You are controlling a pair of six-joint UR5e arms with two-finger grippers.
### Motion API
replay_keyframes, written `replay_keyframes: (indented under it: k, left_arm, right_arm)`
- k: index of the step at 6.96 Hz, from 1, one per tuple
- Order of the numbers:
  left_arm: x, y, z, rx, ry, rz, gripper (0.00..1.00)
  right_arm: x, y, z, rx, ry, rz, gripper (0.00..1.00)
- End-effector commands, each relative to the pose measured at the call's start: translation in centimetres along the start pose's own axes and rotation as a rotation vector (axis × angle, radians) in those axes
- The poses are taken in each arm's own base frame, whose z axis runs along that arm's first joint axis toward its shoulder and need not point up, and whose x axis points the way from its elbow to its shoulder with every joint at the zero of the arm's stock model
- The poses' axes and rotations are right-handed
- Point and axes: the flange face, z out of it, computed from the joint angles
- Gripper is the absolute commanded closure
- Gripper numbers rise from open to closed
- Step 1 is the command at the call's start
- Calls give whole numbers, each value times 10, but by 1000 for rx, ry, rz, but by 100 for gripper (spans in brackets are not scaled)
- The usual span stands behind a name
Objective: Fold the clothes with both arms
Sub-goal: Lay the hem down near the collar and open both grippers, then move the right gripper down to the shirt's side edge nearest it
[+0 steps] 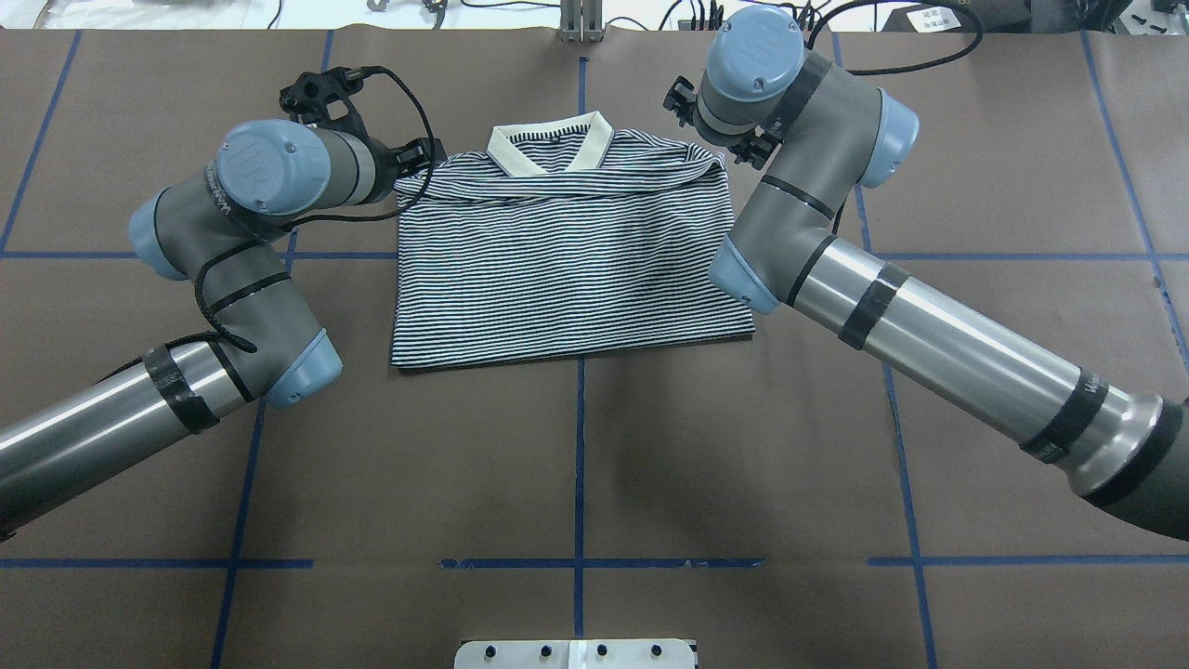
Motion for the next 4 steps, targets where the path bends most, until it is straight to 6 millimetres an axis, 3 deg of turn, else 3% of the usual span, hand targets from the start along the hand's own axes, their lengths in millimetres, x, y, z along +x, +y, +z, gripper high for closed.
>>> replay_keyframes:
  k: [1,2,3,4]
  left_arm:
    - [-3,8,-21,-51,125,-9,0]
    - [-7,10,-24,-53,136,-50,0]
    - [-8,11,-23,-57,134,-77,0]
    - [-8,11,-23,-57,134,-77,0]
  right_arm:
    - [70,41,-36,-102,-58,-18,7]
    - [102,70,-47,-132,-43,-28,7]
    - [109,95,-40,-152,-22,-17,7]
    - [121,105,-32,-156,0,42,8]
